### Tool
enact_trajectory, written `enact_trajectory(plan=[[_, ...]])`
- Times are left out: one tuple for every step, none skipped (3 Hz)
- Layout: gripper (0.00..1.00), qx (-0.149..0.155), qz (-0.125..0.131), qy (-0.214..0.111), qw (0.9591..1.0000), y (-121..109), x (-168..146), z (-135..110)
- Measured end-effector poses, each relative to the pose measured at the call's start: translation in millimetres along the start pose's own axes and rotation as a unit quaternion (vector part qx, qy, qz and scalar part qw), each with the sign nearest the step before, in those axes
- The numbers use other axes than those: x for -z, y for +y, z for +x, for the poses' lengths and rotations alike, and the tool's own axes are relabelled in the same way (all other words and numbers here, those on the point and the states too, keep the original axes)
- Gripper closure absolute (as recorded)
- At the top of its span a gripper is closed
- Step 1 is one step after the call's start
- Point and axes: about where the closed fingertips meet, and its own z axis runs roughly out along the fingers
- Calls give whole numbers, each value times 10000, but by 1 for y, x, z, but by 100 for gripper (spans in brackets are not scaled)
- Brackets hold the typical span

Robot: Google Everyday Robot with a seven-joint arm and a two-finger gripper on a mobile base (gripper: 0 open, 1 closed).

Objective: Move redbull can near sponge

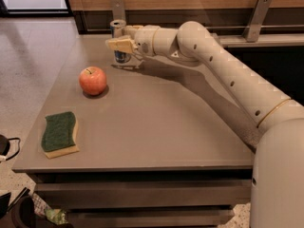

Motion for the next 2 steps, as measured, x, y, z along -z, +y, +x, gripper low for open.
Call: enact_trajectory(plan=[[62,-2,-21,-1,10000,2,-2,0],[85,-4,-43,-3,10000,4,-5,0]])
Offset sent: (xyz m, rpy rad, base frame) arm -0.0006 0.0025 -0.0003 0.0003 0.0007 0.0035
